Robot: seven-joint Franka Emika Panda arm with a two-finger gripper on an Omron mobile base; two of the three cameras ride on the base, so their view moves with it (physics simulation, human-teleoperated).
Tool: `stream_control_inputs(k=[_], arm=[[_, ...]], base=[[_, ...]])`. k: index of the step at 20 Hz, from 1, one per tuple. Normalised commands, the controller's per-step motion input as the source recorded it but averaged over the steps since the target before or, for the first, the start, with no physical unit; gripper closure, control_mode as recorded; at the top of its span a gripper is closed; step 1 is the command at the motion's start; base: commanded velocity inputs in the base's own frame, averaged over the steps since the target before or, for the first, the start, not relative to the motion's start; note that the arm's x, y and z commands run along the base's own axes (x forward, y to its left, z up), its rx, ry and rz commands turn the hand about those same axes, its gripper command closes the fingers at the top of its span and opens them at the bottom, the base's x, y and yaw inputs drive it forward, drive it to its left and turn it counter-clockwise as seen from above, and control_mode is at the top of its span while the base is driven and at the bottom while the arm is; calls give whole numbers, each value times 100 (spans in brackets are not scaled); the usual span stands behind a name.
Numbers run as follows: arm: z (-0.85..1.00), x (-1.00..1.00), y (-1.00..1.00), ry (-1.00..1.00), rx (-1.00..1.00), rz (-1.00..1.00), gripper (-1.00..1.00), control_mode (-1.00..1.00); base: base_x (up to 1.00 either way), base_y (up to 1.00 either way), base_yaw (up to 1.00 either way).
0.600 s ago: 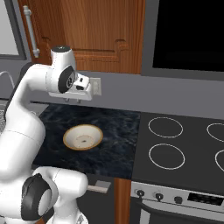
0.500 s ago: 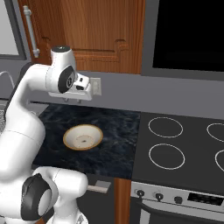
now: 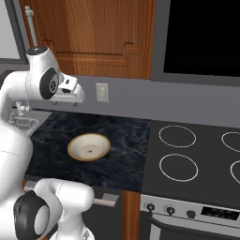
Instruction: Open the cabinet and setup a tea strainer by placing it in the bowl upright.
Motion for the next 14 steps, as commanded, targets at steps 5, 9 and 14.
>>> stream_control_inputs(k=[5,9,14], arm=[[90,-10,65,-28,-10,-2,-100,-100],[100,-3,73,-28,-8,-2,-100,-100],[75,0,57,-25,-1,-4,-100,-100]], base=[[0,0,0],[0,0,0],[0,0,0]])
